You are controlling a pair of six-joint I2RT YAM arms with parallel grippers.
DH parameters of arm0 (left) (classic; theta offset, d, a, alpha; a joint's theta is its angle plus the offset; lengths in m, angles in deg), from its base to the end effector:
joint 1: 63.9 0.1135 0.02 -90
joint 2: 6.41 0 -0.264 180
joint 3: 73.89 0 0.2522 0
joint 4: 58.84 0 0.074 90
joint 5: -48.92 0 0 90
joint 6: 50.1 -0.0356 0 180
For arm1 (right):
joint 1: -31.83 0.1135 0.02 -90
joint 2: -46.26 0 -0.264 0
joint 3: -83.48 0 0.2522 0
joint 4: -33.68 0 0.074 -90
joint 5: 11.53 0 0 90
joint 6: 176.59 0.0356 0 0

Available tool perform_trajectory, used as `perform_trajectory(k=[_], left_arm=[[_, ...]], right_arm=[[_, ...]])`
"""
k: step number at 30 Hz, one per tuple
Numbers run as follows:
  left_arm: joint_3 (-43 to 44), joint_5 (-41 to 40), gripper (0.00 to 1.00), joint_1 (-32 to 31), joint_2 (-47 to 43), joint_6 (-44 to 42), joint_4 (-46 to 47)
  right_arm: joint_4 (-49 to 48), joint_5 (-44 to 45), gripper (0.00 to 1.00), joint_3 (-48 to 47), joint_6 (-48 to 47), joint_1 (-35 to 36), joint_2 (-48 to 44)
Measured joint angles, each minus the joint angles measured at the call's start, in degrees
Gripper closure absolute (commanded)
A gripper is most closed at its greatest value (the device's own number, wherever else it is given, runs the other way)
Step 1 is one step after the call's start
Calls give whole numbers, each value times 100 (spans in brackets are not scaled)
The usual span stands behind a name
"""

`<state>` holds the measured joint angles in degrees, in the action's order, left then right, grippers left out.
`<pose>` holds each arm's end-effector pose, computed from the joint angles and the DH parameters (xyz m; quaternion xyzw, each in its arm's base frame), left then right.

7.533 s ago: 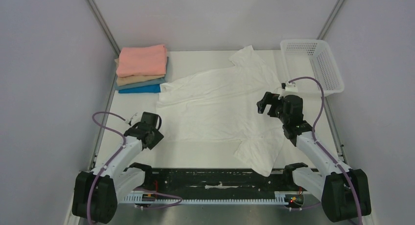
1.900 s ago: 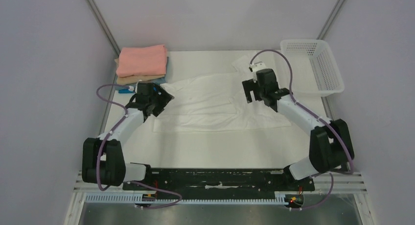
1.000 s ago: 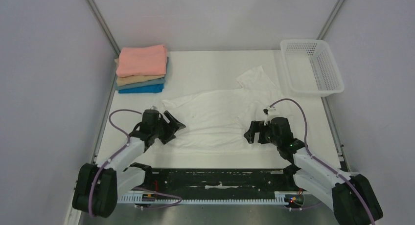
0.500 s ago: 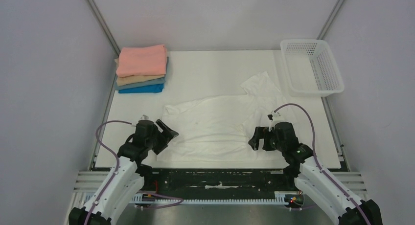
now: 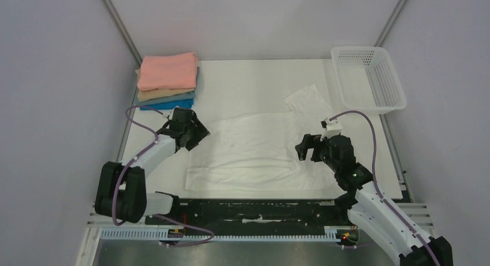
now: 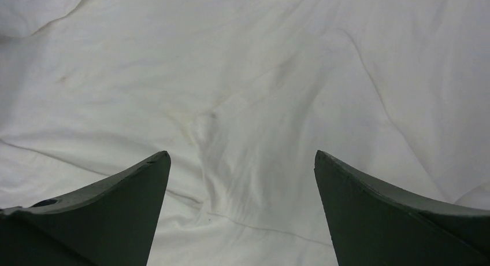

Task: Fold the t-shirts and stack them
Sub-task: Grab the side of the flattened tshirt furthest away from the robot with both arms

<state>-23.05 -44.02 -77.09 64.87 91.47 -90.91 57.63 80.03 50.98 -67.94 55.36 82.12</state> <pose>0.2324 -0.0526 0.1885 -0.3190 0.8913 -0.1515 0.2843 0.1427 0.0611 0.2031 -0.0293 0.8535 0.1763 0.4895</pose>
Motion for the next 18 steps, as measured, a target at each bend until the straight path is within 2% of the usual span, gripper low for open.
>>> perform_trajectory(k=[4, 7, 18], left_arm=[[334, -55, 31, 179, 776, -201, 264], [466, -107, 37, 275, 1110, -304, 428], [850, 50, 44, 348, 1843, -422, 833]], right_arm=[[-96, 44, 2, -2, -142, 0, 361], [-140, 57, 2, -2, -225, 0, 503], [-328, 142, 2, -2, -372, 0, 651]])
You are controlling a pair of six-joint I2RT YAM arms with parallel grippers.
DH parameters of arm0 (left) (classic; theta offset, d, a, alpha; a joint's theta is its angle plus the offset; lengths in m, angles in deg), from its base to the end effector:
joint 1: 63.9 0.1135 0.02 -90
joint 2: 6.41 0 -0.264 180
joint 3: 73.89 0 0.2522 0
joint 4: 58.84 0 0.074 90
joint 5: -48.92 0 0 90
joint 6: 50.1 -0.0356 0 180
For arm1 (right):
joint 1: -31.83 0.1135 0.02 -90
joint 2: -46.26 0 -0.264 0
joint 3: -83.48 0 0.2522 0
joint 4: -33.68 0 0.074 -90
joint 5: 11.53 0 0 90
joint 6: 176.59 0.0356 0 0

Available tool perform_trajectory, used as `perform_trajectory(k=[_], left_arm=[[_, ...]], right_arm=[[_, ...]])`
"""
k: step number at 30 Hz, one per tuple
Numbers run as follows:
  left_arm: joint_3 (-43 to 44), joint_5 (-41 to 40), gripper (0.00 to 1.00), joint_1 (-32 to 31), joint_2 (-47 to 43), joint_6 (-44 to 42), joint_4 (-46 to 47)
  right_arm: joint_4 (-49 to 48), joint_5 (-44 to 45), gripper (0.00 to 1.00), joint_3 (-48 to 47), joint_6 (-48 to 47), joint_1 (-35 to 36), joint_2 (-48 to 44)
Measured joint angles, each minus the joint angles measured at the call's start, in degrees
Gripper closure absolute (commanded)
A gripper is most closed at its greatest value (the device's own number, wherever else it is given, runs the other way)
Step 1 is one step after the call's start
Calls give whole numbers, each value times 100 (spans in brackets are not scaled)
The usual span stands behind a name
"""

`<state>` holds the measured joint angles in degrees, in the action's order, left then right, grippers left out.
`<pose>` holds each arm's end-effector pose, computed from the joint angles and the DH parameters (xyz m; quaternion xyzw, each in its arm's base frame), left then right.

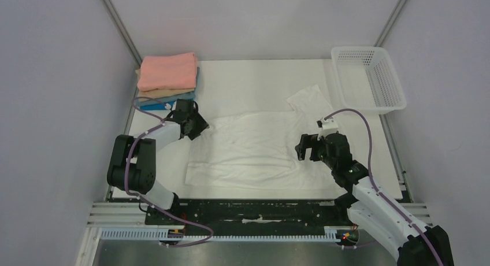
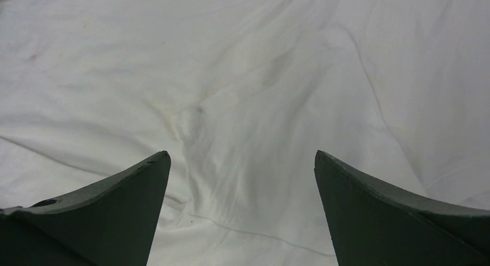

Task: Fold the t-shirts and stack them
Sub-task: Grab the side of the flattened tshirt furthest away from the robot with both arms

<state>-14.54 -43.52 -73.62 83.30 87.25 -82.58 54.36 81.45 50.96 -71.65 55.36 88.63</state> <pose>0.2965 -0.0492 0.1613 -0.3130 0.8982 -0.1294 0.2804 0.1546 0.0653 0.1926 -0.0521 0.8666 0.1420 0.4756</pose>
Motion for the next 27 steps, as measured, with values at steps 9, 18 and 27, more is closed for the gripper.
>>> perform_trajectory(k=[9, 18, 27], left_arm=[[232, 92, 45, 0, 68, -11, -129], [555, -2, 47, 0, 321, -81, -238], [614, 258, 62, 0, 612, -81, -179]], right_arm=[[-4, 85, 2, 0, -31, 0, 68], [-2, 144, 2, 0, -114, 0, 70], [0, 293, 2, 0, -170, -2, 15]])
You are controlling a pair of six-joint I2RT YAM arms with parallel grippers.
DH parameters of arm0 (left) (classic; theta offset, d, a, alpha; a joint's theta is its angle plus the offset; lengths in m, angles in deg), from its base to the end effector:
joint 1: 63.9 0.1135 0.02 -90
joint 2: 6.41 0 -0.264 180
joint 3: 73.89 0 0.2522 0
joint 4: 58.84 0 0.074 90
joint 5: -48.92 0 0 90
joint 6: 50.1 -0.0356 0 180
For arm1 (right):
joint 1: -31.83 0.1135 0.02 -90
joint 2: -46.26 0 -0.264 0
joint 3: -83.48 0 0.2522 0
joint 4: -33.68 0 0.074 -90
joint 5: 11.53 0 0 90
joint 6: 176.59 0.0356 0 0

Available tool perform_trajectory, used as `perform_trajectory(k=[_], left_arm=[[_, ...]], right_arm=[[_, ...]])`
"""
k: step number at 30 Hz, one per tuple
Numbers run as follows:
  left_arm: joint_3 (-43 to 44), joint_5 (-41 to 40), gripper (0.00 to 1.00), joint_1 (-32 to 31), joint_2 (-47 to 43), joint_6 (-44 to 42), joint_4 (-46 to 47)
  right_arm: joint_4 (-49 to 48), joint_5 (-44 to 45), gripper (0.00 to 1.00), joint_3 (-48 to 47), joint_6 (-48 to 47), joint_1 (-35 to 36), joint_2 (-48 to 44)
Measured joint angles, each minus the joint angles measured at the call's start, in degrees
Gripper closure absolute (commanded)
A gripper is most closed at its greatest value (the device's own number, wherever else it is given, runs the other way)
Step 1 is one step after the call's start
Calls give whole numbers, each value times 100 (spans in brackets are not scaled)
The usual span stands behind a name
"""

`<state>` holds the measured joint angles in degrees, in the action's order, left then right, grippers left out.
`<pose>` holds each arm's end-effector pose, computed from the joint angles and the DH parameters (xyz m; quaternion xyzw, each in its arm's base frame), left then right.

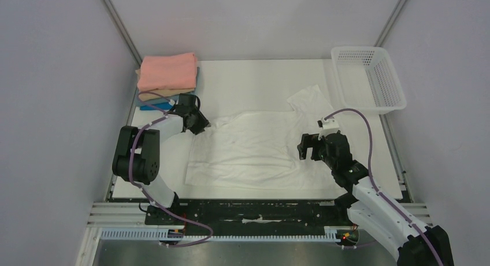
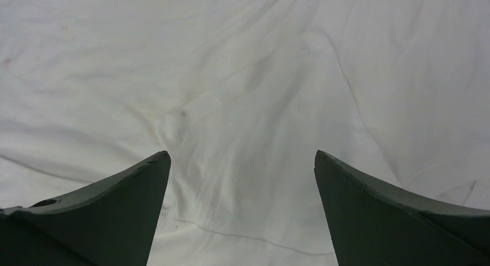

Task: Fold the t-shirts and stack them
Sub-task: Grab the side of the flattened tshirt furthest away from the robot with both arms

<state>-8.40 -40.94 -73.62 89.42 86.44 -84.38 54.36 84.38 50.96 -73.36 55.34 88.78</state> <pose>0.3213 -0.0551 0.1580 -0.3016 0.9072 -0.1393 0.2582 0.1554 0.0636 0.1923 -0.0523 0.8666 0.1132 0.4831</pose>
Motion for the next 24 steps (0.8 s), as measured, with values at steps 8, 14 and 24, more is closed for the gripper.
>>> perform_trajectory(k=[8, 14, 24], left_arm=[[11, 341, 73, 0, 2, 2, 129], [149, 452, 98, 0, 92, -4, 195], [201, 448, 98, 46, 146, -2, 282]], right_arm=[[0, 72, 2, 0, -2, 2, 11], [0, 160, 2, 0, -2, 2, 35], [92, 553, 2, -219, 94, 0, 345]])
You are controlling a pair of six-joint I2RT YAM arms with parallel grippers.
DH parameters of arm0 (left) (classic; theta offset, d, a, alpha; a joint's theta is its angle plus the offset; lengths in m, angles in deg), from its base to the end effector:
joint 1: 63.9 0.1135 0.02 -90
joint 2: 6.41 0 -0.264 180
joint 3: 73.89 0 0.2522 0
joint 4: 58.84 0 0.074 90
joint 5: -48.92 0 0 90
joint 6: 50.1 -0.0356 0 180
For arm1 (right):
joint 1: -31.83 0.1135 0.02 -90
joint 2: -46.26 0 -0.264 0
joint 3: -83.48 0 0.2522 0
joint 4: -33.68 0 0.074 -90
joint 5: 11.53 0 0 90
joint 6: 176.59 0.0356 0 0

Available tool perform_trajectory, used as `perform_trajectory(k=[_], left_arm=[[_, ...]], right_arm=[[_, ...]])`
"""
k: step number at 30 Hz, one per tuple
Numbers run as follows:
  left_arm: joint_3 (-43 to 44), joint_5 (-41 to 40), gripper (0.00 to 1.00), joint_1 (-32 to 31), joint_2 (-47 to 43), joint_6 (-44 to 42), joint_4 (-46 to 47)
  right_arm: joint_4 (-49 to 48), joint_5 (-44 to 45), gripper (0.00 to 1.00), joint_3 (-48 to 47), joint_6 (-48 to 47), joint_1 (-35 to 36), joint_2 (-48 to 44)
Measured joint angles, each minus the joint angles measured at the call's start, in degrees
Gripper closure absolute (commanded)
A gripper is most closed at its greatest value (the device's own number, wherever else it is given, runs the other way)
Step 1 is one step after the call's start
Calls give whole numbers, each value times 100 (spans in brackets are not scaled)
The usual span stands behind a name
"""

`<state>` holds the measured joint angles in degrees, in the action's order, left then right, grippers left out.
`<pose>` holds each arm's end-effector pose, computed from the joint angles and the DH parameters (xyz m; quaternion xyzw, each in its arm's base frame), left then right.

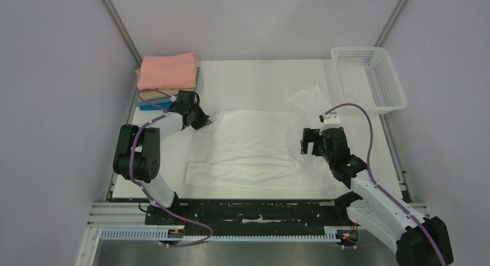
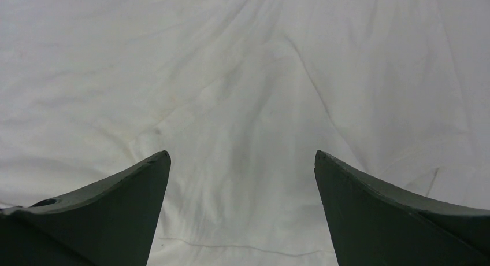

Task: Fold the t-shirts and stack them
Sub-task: Grab the side of the flattened tshirt furthest away from the robot with both arms

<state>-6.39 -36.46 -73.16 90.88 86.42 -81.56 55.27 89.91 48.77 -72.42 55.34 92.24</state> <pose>0.3341 -0.0574 0.1632 -0.2900 0.9007 -0.1839 0.2659 0.1636 0.0635 0.1950 -0.0236 0.8748 0.0708 0.4786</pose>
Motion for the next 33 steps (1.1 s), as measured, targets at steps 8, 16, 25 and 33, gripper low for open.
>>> perform_trajectory(k=[8, 16, 25, 33], left_arm=[[35, 7, 98, 271, -168, 2, -76], [140, 223, 98, 522, -166, 7, -127], [398, 315, 98, 627, -127, 4, -210], [450, 168, 98, 656, -127, 0, -389]], right_arm=[[170, 964, 2, -1268, 282, -15, 1034], [223, 1596, 2, -3567, 11, -138, 3314], [262, 1547, 3, -6310, -404, -715, 6325], [426, 1403, 7, -8098, -741, -1032, 8185]])
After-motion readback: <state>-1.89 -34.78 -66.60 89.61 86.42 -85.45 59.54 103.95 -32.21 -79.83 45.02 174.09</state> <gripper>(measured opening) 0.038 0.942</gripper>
